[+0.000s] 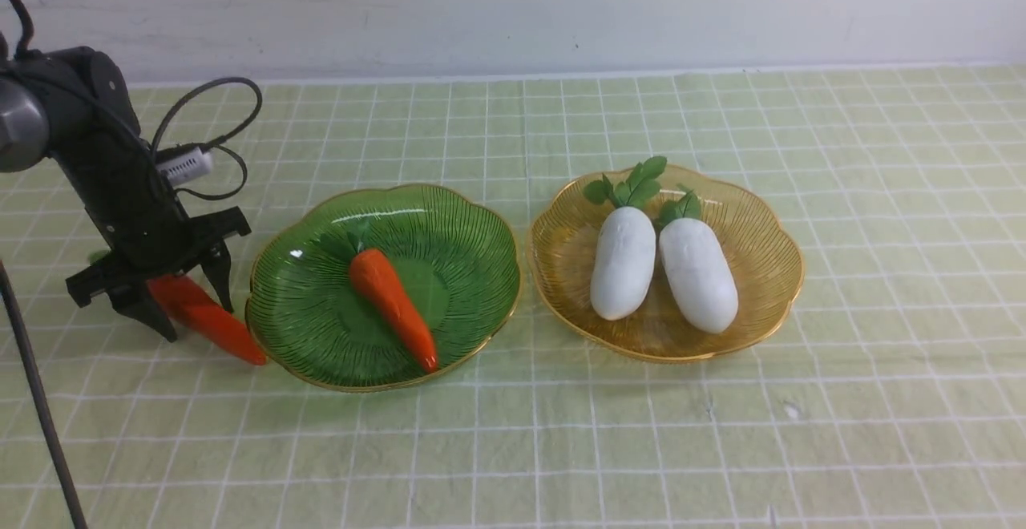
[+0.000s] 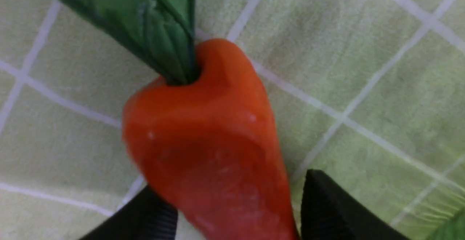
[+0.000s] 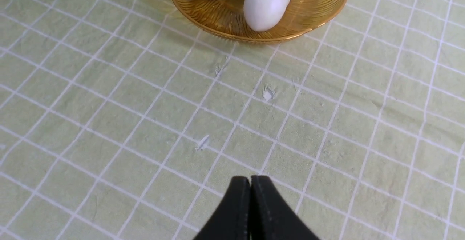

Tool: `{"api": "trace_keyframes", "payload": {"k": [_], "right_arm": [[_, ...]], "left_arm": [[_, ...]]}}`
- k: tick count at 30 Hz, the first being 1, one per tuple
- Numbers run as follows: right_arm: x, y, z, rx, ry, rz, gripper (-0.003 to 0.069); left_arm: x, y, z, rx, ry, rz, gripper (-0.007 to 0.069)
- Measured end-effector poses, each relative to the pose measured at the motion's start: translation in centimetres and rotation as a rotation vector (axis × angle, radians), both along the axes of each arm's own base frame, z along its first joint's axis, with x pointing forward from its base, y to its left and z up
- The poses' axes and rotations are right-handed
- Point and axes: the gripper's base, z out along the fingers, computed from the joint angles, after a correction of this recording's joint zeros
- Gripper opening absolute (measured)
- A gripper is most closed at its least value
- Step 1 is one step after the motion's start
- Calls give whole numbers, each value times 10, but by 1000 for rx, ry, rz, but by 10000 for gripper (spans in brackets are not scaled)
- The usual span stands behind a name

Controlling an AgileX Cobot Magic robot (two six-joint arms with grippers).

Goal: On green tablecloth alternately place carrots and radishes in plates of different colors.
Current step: 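Pick up the carrot and put it on the nearest plate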

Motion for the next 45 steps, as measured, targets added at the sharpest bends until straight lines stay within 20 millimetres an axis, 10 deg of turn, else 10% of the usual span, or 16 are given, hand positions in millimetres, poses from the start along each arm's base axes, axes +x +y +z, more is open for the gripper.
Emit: {"api": "trace_keyframes", "payload": {"k": [9, 20, 32, 39, 45], "right_arm": [[0, 0, 0, 5, 7, 2, -15], [0, 1, 0, 11, 0, 3, -15], [-10, -2, -10, -40, 154, 9, -15], [-29, -9, -8, -9, 114, -2, -15], [-68, -31, -1, 33, -141, -62, -15]], "left_arm": [[3, 4, 16, 46, -53, -197, 243], [-12, -29, 118, 3, -306, -251, 244], [-5, -126, 56, -61, -162, -469, 324], [-5, -138, 48, -66, -142, -493, 553], [-7, -146, 56, -154, -166, -464, 584]]}}
